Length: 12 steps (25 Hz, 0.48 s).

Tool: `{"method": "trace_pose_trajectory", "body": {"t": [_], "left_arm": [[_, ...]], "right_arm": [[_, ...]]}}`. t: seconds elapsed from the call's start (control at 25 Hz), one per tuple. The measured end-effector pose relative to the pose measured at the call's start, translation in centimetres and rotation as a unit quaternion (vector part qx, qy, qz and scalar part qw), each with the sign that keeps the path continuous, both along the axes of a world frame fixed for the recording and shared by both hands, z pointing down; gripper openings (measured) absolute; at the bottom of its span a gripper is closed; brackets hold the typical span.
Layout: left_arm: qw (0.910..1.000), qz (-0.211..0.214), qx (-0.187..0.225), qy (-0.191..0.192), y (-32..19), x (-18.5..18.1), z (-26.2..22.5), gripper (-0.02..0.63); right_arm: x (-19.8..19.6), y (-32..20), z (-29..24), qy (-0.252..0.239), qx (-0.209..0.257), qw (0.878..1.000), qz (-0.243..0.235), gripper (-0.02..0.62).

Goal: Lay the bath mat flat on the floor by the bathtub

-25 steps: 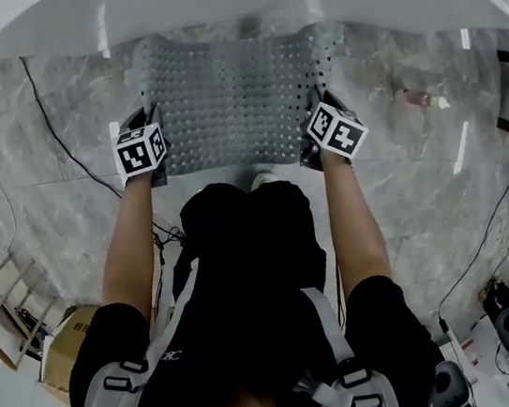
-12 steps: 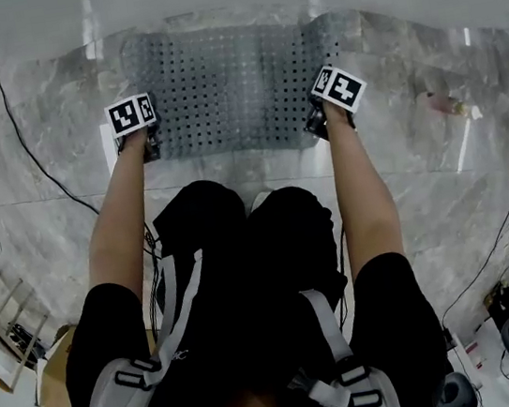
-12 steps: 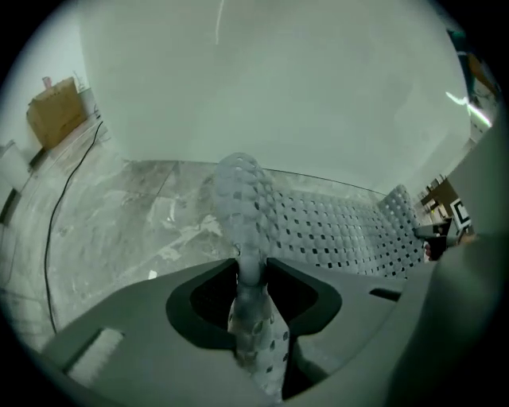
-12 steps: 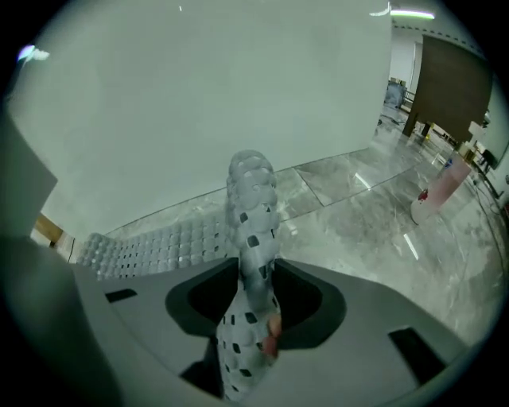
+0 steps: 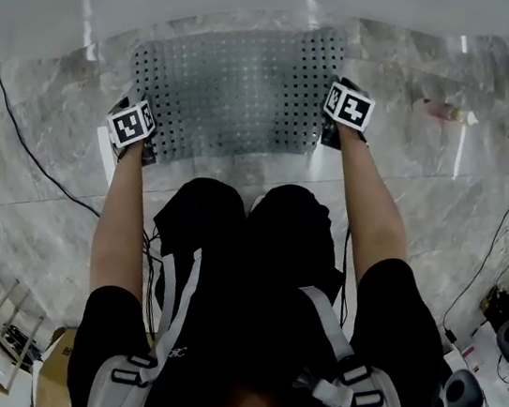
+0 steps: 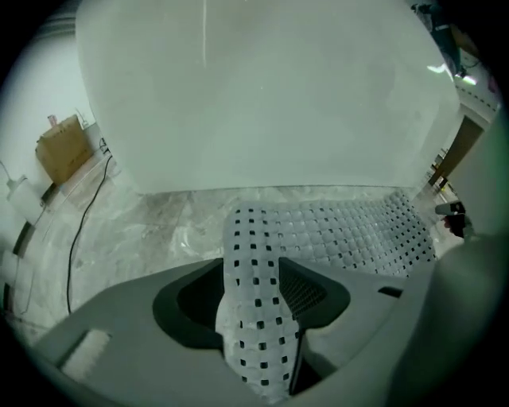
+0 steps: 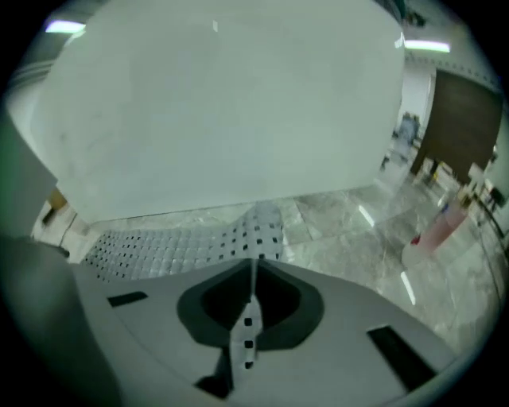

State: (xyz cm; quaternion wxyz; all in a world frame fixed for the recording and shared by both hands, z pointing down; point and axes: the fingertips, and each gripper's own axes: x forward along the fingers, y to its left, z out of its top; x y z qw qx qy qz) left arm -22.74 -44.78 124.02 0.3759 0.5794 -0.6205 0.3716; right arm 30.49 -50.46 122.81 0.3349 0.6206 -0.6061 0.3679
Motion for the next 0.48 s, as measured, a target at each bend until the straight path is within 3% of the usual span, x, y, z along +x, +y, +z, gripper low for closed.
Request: {"method": "trace_pose_trajectory", "body": {"t": [0.04, 0.08, 0.12, 0.28, 0.48], "left_arm": [[0.9999, -0.001, 0.013, -0.004, -0.1, 0.1, -1.4, 0.21], [0.9997, -0.003, 0.026, -0.001, -0.3, 0.5, -3.0, 0.05], [0.9991, -0.003, 0.041, 0.011, -0.6, 1.2, -4.7, 0.002], [0.9943, 0.042, 0.082, 0.053, -1.8, 6.4, -14.1, 0.002], [0.9851, 0.094, 0.126, 0.069, -1.5, 12.8, -32.4, 0.002]], "right_arm": [[-1.0, 0.1, -1.5, 0.004, 0.024, 0.999, -0.03, 0.006], [-2.1, 0.4, -2.9, 0.004, 0.039, 0.998, -0.058, 0.006], [-3.2, 0.7, -4.3, 0.0, 0.048, 0.996, -0.081, 0.006], [-6.0, 1.2, -12.9, -0.031, 0.08, 0.99, -0.11, 0.006], [-8.8, 1.8, -31.4, -0.051, 0.141, 0.982, -0.113, 0.005]]}}
